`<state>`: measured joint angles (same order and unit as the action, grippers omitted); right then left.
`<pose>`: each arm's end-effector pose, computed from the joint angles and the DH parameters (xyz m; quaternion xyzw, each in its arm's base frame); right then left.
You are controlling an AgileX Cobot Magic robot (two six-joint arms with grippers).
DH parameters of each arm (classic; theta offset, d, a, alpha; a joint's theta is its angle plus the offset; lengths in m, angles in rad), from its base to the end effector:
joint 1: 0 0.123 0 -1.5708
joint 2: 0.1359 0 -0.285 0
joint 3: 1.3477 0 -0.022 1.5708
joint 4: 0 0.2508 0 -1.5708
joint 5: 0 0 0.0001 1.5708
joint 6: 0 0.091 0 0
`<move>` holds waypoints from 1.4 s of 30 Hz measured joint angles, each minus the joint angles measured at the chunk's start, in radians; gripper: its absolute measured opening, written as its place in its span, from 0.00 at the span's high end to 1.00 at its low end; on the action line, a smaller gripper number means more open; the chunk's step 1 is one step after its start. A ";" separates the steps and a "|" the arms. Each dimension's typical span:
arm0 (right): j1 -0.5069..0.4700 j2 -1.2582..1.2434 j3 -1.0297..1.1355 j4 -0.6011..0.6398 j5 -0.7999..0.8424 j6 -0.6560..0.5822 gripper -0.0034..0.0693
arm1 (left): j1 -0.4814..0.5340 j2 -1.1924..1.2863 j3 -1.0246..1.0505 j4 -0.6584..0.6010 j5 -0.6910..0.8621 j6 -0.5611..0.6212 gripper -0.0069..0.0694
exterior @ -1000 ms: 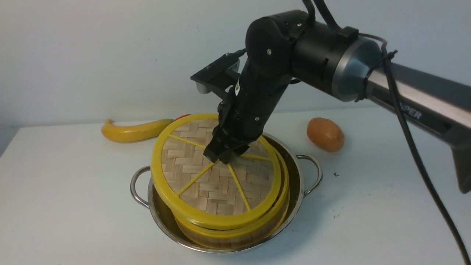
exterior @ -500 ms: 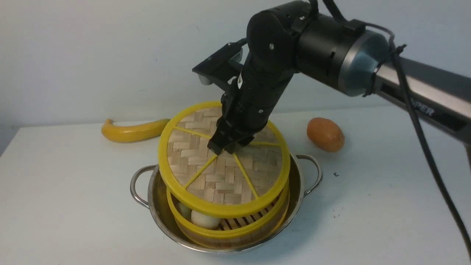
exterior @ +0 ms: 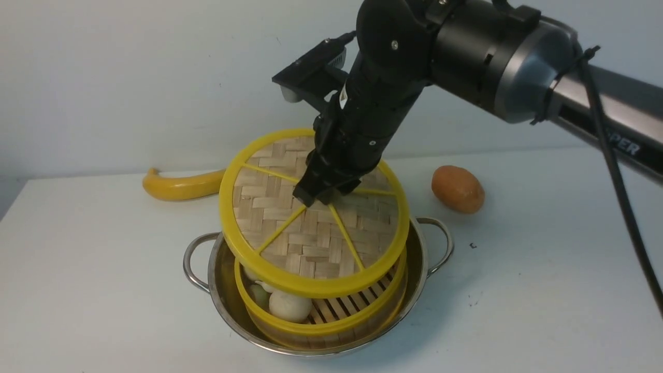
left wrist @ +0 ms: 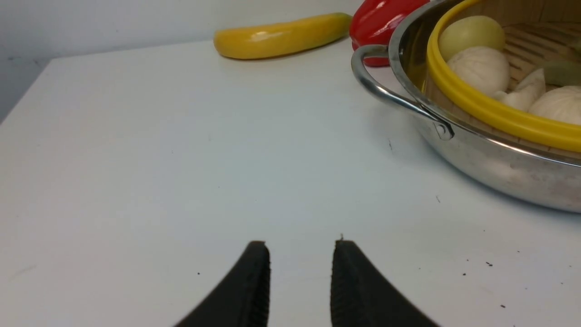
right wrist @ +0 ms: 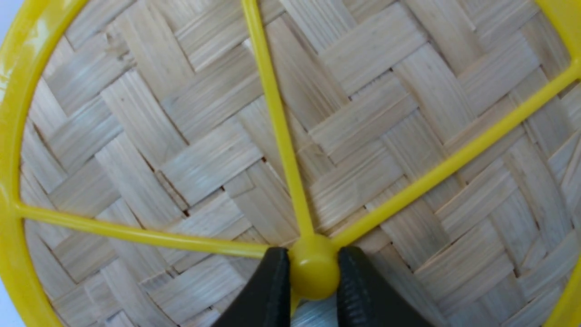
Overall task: Place the steamer in the pot on the white table, and put the lid on the steamer.
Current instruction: 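Place the bamboo steamer lid onto the steamer basket in the pot with the right gripper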
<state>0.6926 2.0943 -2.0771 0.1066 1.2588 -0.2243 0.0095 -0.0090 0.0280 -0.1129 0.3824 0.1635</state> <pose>0.3459 0.2989 0.3038 -0.4281 0.8820 0.0954 0.1721 0.0525 -0.0033 0.1701 0.0322 0.8077 0.0031 0.5888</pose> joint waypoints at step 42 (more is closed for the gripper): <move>0.001 0.067 0.051 0.041 0.000 -0.060 0.79 | 0.000 0.000 0.000 0.000 0.000 0.000 0.63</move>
<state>0.6937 2.1617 -2.0261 0.1476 1.2588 -0.2847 0.0095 -0.0090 0.0280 -0.1129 0.3824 0.1635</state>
